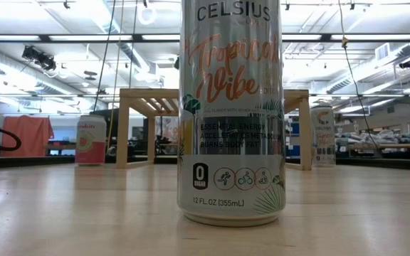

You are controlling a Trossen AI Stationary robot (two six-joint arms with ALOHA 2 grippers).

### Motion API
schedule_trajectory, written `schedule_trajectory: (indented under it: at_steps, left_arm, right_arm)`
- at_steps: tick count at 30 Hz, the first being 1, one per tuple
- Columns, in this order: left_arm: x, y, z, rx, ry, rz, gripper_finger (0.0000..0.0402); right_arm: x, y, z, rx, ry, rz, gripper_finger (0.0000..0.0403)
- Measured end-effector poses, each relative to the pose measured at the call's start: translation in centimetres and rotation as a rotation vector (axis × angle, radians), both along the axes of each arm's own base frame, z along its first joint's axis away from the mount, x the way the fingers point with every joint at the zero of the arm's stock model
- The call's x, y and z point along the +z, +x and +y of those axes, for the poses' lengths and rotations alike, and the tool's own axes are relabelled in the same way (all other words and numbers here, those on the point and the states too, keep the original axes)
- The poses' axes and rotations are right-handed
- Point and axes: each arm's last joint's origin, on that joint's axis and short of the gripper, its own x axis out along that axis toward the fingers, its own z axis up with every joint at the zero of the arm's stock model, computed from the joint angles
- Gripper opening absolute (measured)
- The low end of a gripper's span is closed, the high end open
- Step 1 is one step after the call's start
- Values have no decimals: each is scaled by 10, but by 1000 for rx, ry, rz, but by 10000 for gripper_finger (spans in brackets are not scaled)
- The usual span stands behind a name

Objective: Place canned beverage on shelf
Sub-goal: Put the bottom white yellow soda can on the shelf

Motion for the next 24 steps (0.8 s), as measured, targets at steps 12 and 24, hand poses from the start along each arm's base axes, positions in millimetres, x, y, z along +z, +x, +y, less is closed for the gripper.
schedule_trajectory:
  at_steps: [12, 24]
  left_arm:
    - [-54, 13, -34, -11, 23, 160, 314]
    - [-61, 15, -34, 25, 42, 179, 314]
  right_arm:
    - [0, 0, 0, 2, 1, 0, 10]
    - [0, 0, 0, 2, 2, 1, 10]
